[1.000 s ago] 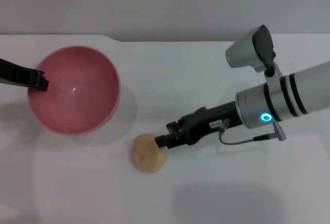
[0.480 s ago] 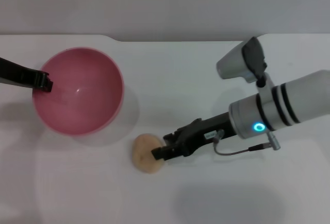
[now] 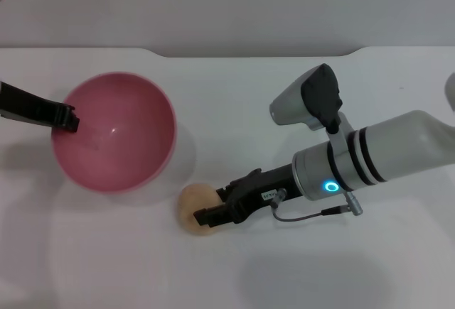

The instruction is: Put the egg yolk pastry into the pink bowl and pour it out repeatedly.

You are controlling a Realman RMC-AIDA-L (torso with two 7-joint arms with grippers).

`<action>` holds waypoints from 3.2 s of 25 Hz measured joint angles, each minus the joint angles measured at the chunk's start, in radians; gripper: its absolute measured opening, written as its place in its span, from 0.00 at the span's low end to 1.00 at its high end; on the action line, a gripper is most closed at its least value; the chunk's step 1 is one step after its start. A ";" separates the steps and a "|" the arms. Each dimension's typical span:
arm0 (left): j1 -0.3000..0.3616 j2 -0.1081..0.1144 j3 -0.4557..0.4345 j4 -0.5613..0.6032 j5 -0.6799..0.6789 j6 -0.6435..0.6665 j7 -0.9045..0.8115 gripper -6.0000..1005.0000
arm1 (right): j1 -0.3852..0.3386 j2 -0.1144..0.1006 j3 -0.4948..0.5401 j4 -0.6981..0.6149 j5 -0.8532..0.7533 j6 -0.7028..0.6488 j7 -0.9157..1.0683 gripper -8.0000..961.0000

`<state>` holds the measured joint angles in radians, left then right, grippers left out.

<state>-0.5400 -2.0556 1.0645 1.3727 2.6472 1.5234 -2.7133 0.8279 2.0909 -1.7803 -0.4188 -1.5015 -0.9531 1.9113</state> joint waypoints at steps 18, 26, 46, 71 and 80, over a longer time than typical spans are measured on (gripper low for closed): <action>-0.025 0.000 0.042 -0.062 -0.005 -0.029 -0.006 0.00 | -0.165 -0.081 0.210 -0.139 0.017 -0.084 -0.008 0.31; -0.156 -0.009 0.148 -0.257 -0.008 -0.076 -0.012 0.00 | -0.326 -0.129 0.568 -0.465 -0.131 -0.299 -0.043 0.26; -0.258 -0.017 0.323 -0.328 -0.151 -0.131 -0.061 0.00 | -0.179 -0.020 0.417 -0.719 -0.555 -0.539 -0.005 0.15; -0.119 -0.011 0.630 -0.214 -0.276 -0.574 0.051 0.00 | -0.355 -0.024 1.109 -0.722 -0.577 -0.513 0.110 0.40; 0.038 -0.010 0.979 -0.196 -0.260 -1.324 0.164 0.00 | -0.428 -0.026 1.262 -0.633 -0.569 -0.522 0.110 0.42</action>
<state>-0.5022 -2.0651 2.0435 1.1766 2.3873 0.1994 -2.5496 0.4000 2.0653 -0.5183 -1.0514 -2.0705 -1.4756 2.0217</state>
